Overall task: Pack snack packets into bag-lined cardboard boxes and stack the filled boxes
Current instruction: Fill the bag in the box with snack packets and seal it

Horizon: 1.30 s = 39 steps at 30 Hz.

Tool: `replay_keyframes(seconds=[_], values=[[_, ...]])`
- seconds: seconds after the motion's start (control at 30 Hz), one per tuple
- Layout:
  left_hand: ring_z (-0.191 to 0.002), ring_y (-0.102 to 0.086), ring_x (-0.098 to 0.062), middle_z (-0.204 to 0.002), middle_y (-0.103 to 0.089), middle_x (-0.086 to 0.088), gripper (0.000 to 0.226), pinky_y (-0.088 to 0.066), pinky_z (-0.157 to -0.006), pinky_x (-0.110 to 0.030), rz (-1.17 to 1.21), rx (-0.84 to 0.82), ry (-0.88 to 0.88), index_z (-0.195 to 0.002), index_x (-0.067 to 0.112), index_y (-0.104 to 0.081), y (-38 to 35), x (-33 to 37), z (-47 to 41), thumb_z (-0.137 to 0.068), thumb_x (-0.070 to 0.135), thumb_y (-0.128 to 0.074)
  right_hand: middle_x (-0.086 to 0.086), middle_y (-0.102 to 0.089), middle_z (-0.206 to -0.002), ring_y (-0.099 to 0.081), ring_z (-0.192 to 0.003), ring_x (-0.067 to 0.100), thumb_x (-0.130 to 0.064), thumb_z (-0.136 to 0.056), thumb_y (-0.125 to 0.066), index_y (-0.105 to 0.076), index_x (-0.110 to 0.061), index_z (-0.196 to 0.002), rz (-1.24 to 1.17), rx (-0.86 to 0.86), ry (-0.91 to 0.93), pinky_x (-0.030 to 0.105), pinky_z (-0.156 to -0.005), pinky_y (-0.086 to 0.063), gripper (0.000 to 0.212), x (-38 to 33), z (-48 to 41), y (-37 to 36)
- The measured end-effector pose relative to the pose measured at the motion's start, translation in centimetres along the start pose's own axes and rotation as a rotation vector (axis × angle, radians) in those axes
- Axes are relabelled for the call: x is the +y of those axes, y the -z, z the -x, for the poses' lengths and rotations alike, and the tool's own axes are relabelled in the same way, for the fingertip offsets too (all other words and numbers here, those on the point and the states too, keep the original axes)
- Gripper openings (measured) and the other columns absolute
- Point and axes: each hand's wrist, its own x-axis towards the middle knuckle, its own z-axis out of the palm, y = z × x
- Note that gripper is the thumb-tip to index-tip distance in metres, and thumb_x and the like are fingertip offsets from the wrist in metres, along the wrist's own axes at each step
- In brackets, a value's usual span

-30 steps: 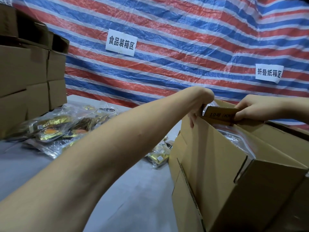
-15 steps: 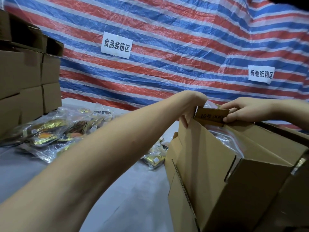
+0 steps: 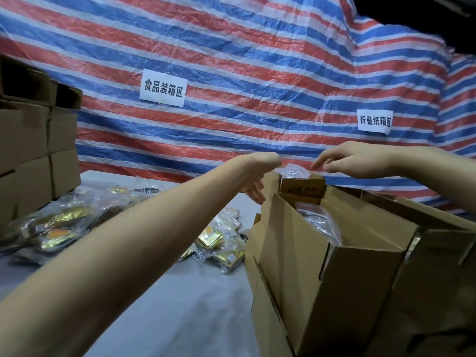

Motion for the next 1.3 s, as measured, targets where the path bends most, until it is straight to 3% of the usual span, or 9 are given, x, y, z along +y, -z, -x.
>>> replay_keyframes(seconds=[0.23, 0.33, 0.4, 0.47, 0.6, 0.87, 1.0, 1.17, 1.3], values=[[-0.117, -0.061, -0.041, -0.136, -0.055, -0.024, 0.05, -0.055, -0.09, -0.048, -0.077, 0.195, -0.104, -0.144, 0.004, -0.04, 2.4, -2.2, 5.7, -0.105, 0.033, -0.047, -0.005, -0.053, -0.139, -0.049, -0.117, 0.012, -0.04, -0.102, -0.052, -0.054, -0.039, -0.131, 0.11, 0.068, 0.087, 0.033, -0.096, -0.041, 0.028, -7.1, -0.6, 0.4], [-0.083, -0.06, -0.021, -0.093, -0.061, -0.009, 0.015, -0.049, -0.067, -0.029, -0.116, 0.363, -0.269, -0.104, 0.008, -0.059, 5.0, -4.2, 8.5, -0.1, 0.02, -0.051, -0.003, -0.05, -0.142, -0.046, -0.115, 0.011, -0.037, -0.102, -0.054, -0.05, -0.036, -0.137, 0.105, 0.075, 0.174, 0.03, -0.096, -0.038, 0.035, -11.9, -1.6, 0.0], [-0.069, -0.053, -0.016, -0.075, -0.055, 0.0, 0.016, -0.045, -0.064, -0.029, -0.226, 0.495, -0.371, -0.081, 0.016, -0.054, 7.3, -6.1, 10.5, -0.097, 0.019, -0.053, -0.003, -0.049, -0.144, -0.044, -0.114, 0.01, -0.035, -0.102, -0.055, -0.047, -0.034, -0.14, 0.085, 0.086, 0.229, 0.03, -0.096, -0.037, 0.039, -15.3, -2.4, -0.2], [-0.079, -0.058, -0.017, -0.085, -0.061, 0.003, 0.01, -0.044, -0.069, -0.035, -0.348, 0.643, -0.377, -0.09, 0.019, -0.055, 9.8, -8.4, 12.6, -0.095, 0.028, -0.054, -0.002, -0.048, -0.145, -0.044, -0.112, 0.009, -0.034, -0.101, -0.055, -0.043, -0.031, -0.144, 0.074, 0.107, 0.293, 0.028, -0.095, -0.037, 0.044, -18.8, -3.4, -0.4], [-0.107, -0.057, -0.028, -0.118, -0.06, -0.005, 0.03, -0.044, -0.085, -0.043, -0.622, 0.876, -0.318, -0.118, 0.017, -0.053, 16.1, -13.5, 15.4, -0.094, 0.035, -0.053, 0.002, -0.05, -0.146, -0.048, -0.11, 0.012, -0.029, -0.099, -0.056, -0.035, -0.028, -0.15, -0.019, 0.113, 0.399, 0.028, -0.093, -0.037, 0.055, -26.0, -5.5, -1.4], [-0.144, -0.028, -0.044, -0.159, -0.023, -0.023, 0.061, -0.03, -0.115, -0.058, -1.1, 1.109, 0.194, -0.146, 0.022, -0.038, 30.5, -21.7, 18.1, -0.094, 0.041, -0.063, 0.002, -0.046, -0.151, -0.05, -0.128, 0.022, -0.031, -0.096, -0.054, -0.033, -0.03, -0.15, -0.046, 0.049, 0.512, 0.039, -0.109, -0.042, 0.057, -34.6, -9.3, -5.1], [-0.15, -0.014, -0.051, -0.164, -0.005, -0.028, 0.077, -0.022, -0.118, -0.062, -0.976, 1.178, 0.289, -0.153, 0.03, -0.032, 35.3, -23.8, 17.9, -0.09, 0.056, -0.068, 0.001, -0.047, -0.151, -0.05, -0.128, 0.021, -0.033, -0.097, -0.052, -0.033, -0.03, -0.151, -0.05, 0.066, 0.528, 0.037, -0.103, -0.044, 0.057, -35.1, -10.4, -7.0], [-0.147, -0.02, -0.053, -0.164, -0.003, -0.031, 0.092, -0.027, -0.116, -0.063, -0.801, 1.256, 0.234, -0.155, 0.036, -0.025, 37.1, -24.5, 15.7, -0.081, 0.065, -0.072, 0.0, -0.051, -0.148, -0.053, -0.125, 0.02, -0.034, -0.097, -0.051, -0.036, -0.029, -0.148, -0.049, 0.074, 0.501, 0.042, -0.103, -0.047, 0.053, -34.1, -11.3, -9.4], [-0.141, -0.028, -0.051, -0.16, -0.011, -0.027, 0.069, -0.034, -0.111, -0.059, -0.664, 1.356, 0.179, -0.14, 0.025, -0.045, 37.4, -23.9, 14.1, -0.083, 0.046, -0.079, -0.004, -0.05, -0.148, -0.052, -0.126, 0.019, -0.034, -0.097, -0.05, -0.037, -0.029, -0.148, -0.054, 0.07, 0.466, 0.04, -0.099, -0.046, 0.053, -32.9, -11.8, -10.8]])
